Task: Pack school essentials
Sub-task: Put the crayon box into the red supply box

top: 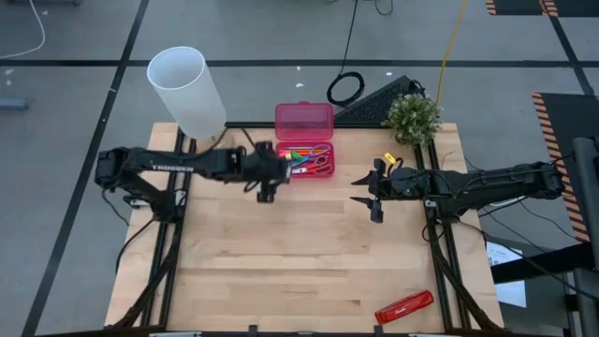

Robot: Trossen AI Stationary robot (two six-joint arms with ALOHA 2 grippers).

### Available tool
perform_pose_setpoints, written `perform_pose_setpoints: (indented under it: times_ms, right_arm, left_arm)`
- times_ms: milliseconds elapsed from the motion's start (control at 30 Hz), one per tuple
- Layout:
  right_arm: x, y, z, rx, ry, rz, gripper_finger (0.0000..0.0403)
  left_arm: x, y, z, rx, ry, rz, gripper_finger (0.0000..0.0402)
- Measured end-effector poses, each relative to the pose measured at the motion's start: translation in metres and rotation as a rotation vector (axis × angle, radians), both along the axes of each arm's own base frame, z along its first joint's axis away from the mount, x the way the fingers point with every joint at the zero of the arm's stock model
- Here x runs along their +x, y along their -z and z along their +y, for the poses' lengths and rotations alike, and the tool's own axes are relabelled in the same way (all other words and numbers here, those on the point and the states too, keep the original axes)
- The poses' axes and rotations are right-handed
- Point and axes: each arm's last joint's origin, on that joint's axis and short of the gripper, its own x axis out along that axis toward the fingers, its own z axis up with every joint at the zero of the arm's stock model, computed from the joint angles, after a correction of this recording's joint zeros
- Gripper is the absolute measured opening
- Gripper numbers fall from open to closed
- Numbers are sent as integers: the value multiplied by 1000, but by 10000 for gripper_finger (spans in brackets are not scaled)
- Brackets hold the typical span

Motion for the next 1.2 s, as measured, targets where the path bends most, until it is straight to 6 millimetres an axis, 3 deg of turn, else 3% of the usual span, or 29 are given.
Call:
perform_pose_setpoints:
  times_ms: [300,567,833,1200]
  right_arm:
    - [0,0,0,-15,-8,3,196]
    - [0,1,0,-31,-15,12,196]
    - [0,1,0,-32,-15,13,196]
    - [-1,2,0,-11,-6,28,196]
  left_arm:
    - [15,-15,57,52,-12,-101,312]
    - [66,-1,97,1,-37,30,312]
    - [96,20,109,-120,-97,126,312]
    - [97,48,111,-227,-196,198,312]
